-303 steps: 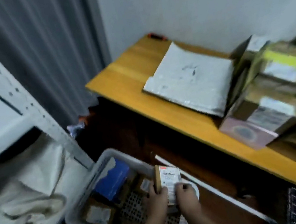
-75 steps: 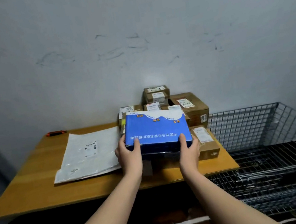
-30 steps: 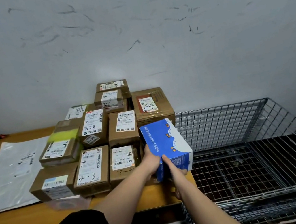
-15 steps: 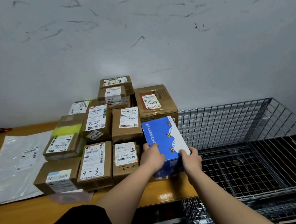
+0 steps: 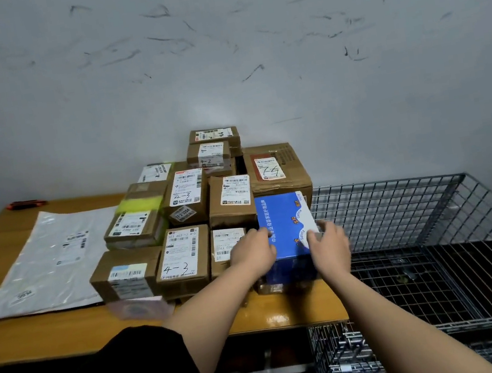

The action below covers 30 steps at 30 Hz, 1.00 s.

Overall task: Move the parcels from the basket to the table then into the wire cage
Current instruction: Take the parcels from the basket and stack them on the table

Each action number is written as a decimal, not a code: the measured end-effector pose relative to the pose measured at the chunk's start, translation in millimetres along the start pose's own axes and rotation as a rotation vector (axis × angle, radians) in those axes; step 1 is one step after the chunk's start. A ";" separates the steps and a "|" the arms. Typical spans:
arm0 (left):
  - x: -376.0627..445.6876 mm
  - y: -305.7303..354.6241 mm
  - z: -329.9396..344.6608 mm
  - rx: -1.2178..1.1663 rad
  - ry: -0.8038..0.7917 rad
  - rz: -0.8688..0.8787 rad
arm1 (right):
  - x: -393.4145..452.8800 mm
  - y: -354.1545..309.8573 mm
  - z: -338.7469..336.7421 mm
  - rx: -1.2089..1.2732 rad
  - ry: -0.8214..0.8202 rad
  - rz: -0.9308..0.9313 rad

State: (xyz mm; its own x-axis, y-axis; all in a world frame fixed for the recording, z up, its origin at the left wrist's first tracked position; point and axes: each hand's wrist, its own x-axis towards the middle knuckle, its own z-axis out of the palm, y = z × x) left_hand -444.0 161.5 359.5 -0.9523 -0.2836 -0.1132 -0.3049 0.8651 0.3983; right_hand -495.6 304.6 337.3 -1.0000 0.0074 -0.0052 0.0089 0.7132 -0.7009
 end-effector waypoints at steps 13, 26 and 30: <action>-154.9 -230.3 -104.4 0.306 0.420 -0.306 | -161.8 -158.8 122.5 -0.266 -0.202 -0.837; -400.3 -489.1 0.4 0.112 -0.033 -0.740 | -416.8 -115.3 348.4 -0.692 -0.860 -0.831; -409.1 -523.6 52.1 -0.001 -0.138 -0.810 | -433.8 -82.5 395.3 -0.741 -0.947 -0.672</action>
State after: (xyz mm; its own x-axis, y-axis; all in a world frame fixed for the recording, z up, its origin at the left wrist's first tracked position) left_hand 104.5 -153.8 149.8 -0.4300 -0.7665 -0.4770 -0.8988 0.4136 0.1455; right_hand -63.1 -34.6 115.4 -0.4284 -0.7469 -0.5085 -0.7722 0.5949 -0.2233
